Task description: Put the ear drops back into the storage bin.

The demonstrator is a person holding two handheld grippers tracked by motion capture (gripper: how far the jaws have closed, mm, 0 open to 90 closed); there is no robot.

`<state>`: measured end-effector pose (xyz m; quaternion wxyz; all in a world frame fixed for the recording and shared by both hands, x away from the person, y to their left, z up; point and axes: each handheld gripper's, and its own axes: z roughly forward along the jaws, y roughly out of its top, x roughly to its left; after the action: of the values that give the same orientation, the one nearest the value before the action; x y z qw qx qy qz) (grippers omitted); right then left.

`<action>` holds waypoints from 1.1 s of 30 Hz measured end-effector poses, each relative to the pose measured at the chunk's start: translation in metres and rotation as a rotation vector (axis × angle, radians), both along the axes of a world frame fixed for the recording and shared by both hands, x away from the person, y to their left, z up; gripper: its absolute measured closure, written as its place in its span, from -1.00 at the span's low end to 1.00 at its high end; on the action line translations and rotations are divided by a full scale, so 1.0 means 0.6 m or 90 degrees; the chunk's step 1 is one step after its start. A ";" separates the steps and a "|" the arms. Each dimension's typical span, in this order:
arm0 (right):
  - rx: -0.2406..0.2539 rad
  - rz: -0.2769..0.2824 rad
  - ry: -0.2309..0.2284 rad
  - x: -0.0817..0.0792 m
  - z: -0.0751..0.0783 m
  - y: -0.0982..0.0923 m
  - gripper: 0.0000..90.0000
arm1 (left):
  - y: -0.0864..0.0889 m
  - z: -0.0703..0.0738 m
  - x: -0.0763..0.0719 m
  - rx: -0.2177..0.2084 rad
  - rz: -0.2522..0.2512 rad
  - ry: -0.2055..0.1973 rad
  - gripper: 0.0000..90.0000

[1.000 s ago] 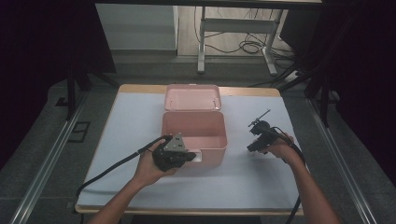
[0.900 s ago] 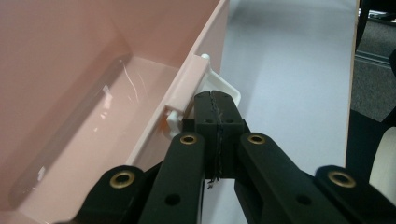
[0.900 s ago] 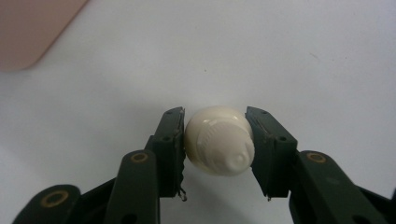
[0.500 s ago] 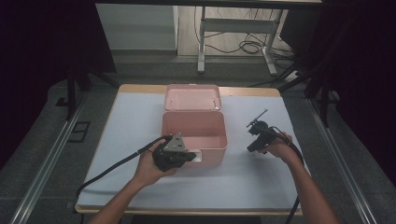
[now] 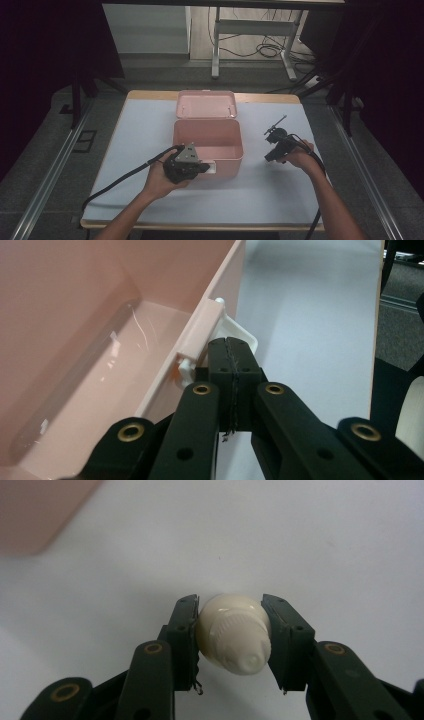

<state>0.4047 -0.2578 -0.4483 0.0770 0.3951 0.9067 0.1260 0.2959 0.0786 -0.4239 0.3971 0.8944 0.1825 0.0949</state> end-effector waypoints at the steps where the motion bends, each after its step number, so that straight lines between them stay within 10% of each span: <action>1: 0.007 -0.001 -0.002 -0.001 0.007 0.000 0.34 | 0.000 0.000 0.000 0.000 0.000 0.000 1.00; 18: 0.099 0.064 -0.089 -0.012 0.156 0.049 0.34 | 0.001 0.001 0.001 0.006 -0.003 -0.001 1.00; 33: 0.126 0.113 -0.097 0.002 0.187 0.133 0.34 | 0.001 0.000 0.001 0.002 -0.004 -0.002 1.00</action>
<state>0.4061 -0.1782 -0.3360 0.0948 0.3086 0.9127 0.2506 0.2964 0.0790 -0.4239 0.3964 0.8954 0.1788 0.0957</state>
